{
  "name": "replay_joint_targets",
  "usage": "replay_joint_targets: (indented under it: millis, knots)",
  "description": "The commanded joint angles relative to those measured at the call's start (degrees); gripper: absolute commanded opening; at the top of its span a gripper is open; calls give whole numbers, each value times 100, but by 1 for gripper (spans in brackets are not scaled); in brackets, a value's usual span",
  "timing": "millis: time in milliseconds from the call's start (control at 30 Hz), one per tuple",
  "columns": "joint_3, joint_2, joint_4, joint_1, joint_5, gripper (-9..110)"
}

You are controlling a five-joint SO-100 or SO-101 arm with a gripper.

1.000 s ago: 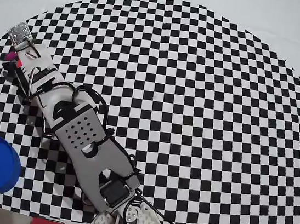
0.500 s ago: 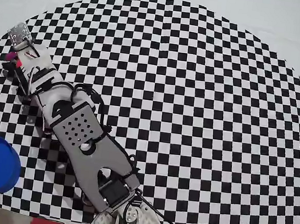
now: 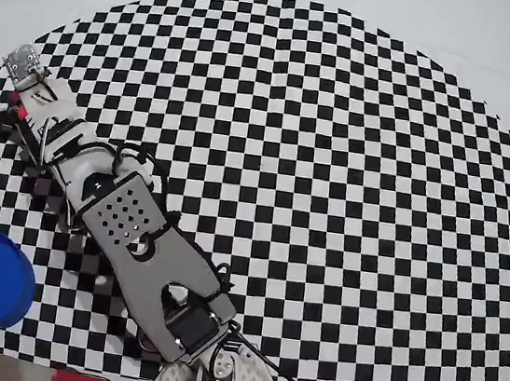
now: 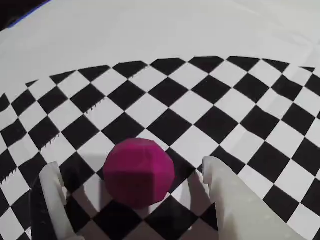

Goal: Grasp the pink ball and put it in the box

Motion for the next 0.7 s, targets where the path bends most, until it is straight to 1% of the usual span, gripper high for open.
replay_joint_targets:
  millis: [0,667]
  knots:
    - [-360,-26,18,-26,44,34]
    - [-1230,-650,237,-26,62,34]
